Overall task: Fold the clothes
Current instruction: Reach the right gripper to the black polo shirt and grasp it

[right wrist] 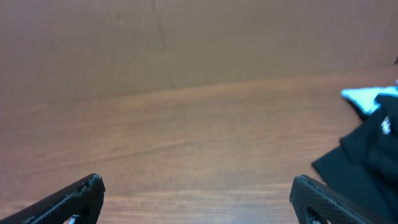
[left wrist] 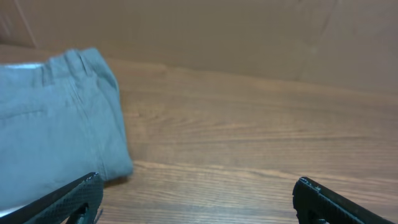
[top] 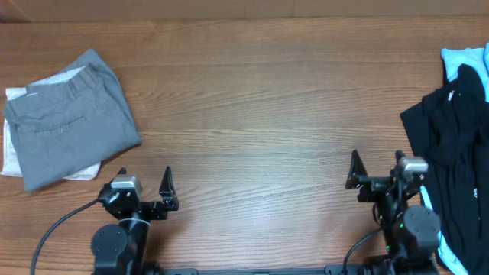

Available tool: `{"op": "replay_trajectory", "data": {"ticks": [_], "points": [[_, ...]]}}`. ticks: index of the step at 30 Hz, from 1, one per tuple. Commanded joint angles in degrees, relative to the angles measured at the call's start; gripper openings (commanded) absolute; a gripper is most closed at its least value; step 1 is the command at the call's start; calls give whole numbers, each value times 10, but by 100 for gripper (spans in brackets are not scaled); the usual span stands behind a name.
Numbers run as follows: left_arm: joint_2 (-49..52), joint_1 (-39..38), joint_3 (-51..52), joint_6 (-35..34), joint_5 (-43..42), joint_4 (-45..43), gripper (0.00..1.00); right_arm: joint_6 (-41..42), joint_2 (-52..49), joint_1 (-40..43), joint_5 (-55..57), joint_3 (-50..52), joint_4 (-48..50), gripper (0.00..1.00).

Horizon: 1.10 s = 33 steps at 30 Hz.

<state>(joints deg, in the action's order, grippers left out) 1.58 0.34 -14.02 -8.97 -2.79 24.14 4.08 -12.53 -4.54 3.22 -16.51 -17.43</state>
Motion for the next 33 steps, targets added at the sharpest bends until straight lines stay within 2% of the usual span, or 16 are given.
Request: {"op": "replay_trajectory", "data": {"ticks": [1,7,11,17,21,24,29,33], "points": [[57,-6,-68,9,4,31,100,7,-94,-2,15,-98,-32,100],[221,-6,-165,13,4,99,100,7,-317,-2,12,-261,-176,100],[367,-6,-252,12,3,159,100,7,-430,-2,-31,-316,-189,100],[511,-6,-327,12,-25,212,100,83,-555,36,111,-316,-108,100],[556,-6,-330,10,-69,209,100,89,-659,116,117,-316,-16,100],[574,-6,-330,10,-78,209,100,127,-731,188,122,-316,40,100],[577,-6,-330,10,-78,206,100,172,-772,282,117,-316,99,99],[577,-6,-330,10,-78,188,100,172,-794,336,67,-316,148,94]]}}
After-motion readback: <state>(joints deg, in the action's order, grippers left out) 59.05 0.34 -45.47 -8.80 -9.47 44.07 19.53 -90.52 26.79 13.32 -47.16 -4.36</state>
